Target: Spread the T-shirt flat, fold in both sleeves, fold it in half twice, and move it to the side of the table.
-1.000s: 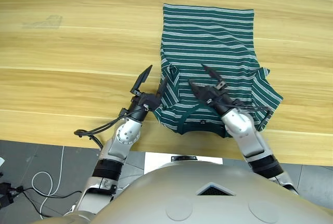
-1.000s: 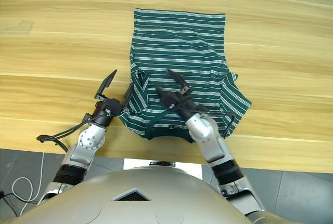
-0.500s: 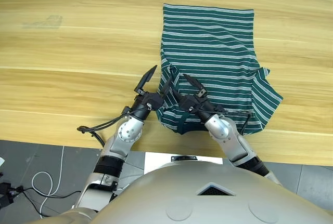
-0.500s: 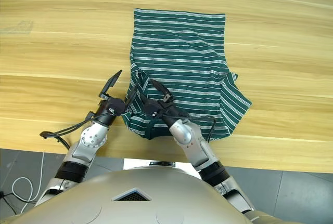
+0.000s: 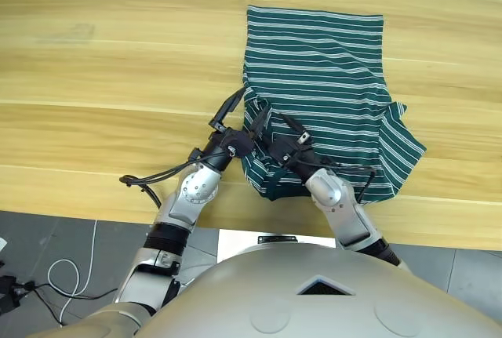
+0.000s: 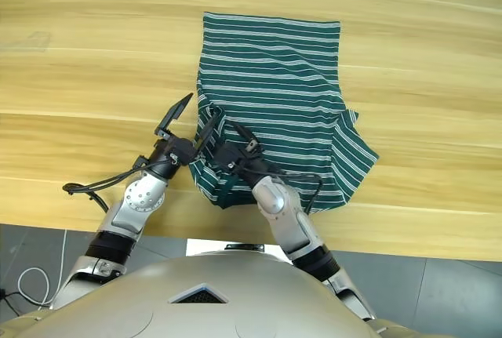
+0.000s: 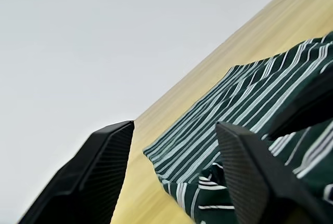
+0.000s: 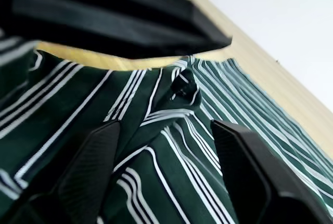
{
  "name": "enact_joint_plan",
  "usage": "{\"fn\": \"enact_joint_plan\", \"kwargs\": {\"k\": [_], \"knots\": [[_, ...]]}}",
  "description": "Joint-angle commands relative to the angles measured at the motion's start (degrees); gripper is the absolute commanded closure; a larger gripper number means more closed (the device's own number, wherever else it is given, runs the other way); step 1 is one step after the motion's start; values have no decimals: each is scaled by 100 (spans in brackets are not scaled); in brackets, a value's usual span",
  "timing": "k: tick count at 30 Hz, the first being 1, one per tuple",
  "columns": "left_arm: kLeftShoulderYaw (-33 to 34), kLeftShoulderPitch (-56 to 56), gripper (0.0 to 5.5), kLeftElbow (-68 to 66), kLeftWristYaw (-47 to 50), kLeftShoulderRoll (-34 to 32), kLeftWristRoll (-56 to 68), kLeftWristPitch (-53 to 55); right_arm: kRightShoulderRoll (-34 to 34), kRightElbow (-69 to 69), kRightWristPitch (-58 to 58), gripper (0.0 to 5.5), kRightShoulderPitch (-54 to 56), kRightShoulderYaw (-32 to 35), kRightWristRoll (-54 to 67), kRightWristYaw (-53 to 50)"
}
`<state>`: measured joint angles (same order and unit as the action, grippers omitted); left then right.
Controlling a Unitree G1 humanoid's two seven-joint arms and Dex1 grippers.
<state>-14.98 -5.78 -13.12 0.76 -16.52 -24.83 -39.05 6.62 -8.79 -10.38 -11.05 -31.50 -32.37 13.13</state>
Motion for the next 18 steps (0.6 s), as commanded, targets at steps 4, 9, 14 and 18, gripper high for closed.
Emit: {"fn": "enact_joint_plan", "kwargs": {"k": [4, 9, 14, 18], "knots": [[-136, 236, 257, 160, 39, 35, -435, 254, 568, -276, -1153, 229, -194, 142, -277, 611], [12, -15, 257, 478, 177, 0, -486, 463, 627, -120, -1245, 229, -148, 91, -254, 580], [330, -359, 257, 935, 306, -22, -330, 728, 578, 39, -1207, 229, -155, 6, -253, 462], [691, -764, 257, 1580, 226, -86, 1, 910, 544, 160, -1171, 229, -137, -75, -247, 354]]}}
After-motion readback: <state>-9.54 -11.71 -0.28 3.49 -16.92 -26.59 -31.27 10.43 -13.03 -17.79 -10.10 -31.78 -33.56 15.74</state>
